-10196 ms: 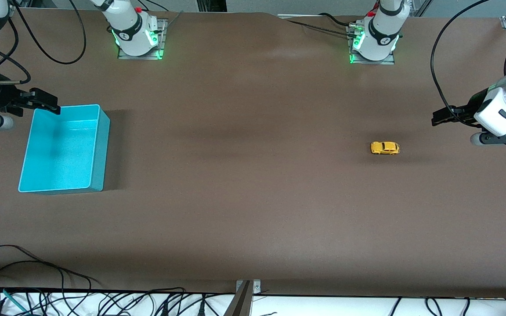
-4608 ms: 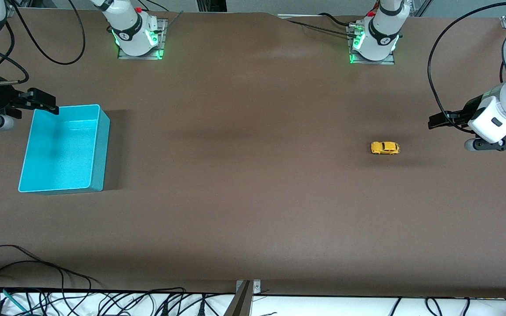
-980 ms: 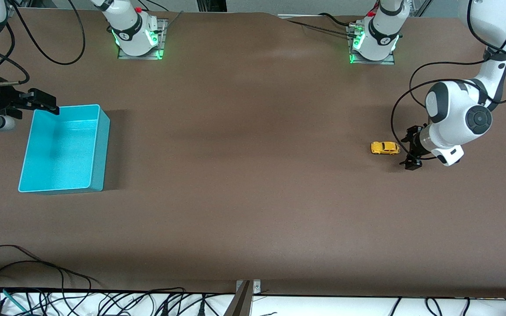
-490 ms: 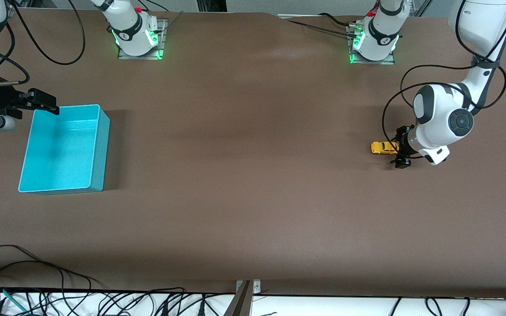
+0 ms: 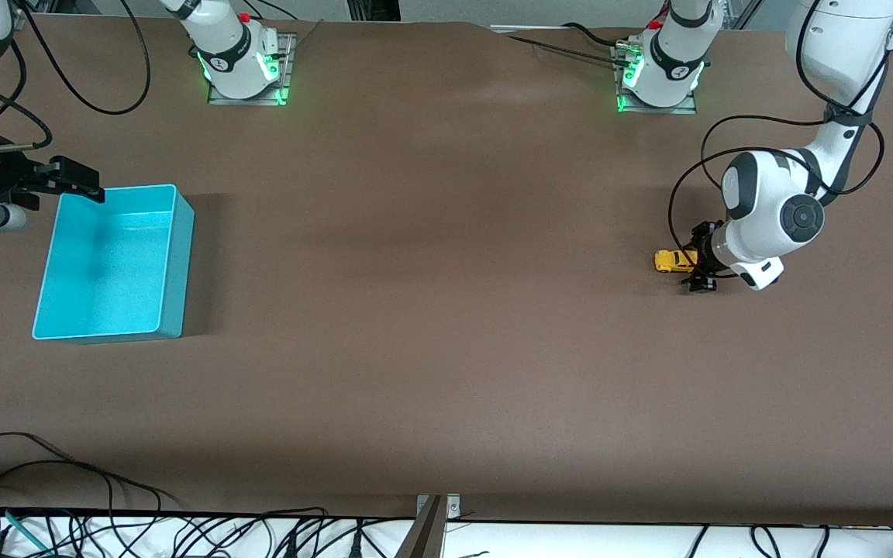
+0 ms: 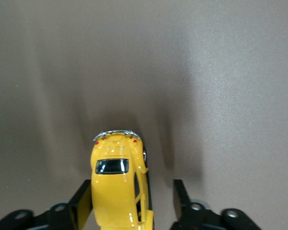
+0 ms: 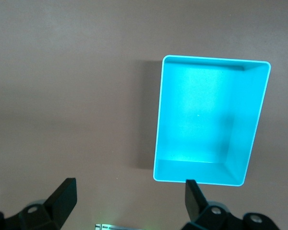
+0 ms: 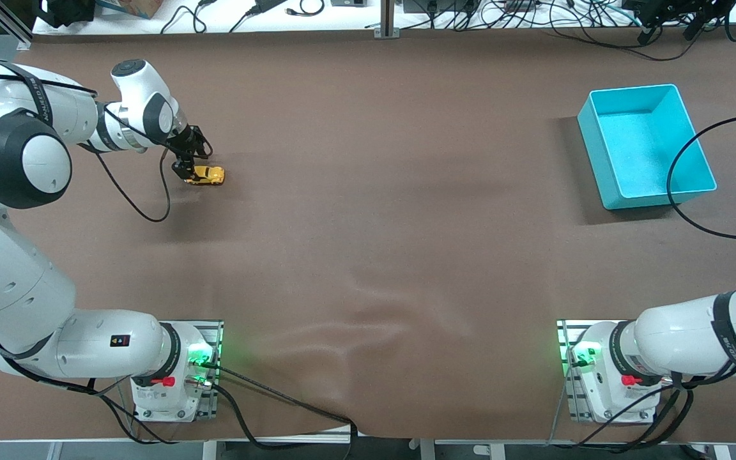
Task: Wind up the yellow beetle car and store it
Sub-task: 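Close the left gripper on the yellow car, pressing it down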
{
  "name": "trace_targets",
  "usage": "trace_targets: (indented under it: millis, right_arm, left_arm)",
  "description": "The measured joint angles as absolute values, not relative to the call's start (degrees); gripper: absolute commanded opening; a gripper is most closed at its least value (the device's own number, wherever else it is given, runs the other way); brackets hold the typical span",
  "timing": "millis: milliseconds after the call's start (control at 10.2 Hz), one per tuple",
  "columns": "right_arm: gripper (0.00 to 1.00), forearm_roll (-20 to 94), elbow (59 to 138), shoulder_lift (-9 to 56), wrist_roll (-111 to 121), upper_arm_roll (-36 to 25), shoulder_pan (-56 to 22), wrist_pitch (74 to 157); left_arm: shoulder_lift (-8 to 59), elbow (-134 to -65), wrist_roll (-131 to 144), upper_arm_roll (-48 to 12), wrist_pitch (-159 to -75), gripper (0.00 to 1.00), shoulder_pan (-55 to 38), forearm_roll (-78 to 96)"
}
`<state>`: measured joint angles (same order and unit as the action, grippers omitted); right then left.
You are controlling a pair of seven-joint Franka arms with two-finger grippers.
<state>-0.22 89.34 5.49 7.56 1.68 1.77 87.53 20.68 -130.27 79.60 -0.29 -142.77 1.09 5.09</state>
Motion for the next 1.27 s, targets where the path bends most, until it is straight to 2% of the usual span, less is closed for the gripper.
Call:
trace_targets:
  millis: [98,196,392,882,1275]
  right_arm:
    - [1.0,-0.2,89.3,5.5,7.6,1.7,1.8,87.5]
    - [1.0,-0.2,89.3,5.5,7.6,1.7,1.8,87.5]
    - [1.0,-0.2,89.3,5.5,7.6,1.7,1.8,87.5]
    - [1.0,-0.2,89.3,5.5,7.6,1.7,1.8,87.5]
    - [1.0,-0.2,89.3,5.5,7.6,1.7,1.8,87.5]
  left_arm:
    - [20.5,-130.3,79.8,-0.3,-142.7,0.02,1.1,5.1]
    - [20.4,-130.3,80.1,-0.3,-142.7,0.0,1.1,5.1]
    - [20.2,-130.3,81.0,-1.5,-142.7,0.0,1.1,5.1]
    - [20.2,-129.1,91.8,-9.9,-143.6,0.0,0.1,5.1]
    - [21.6,-129.0,95.6,-10.0,-144.6,0.0,-1.6,5.1]
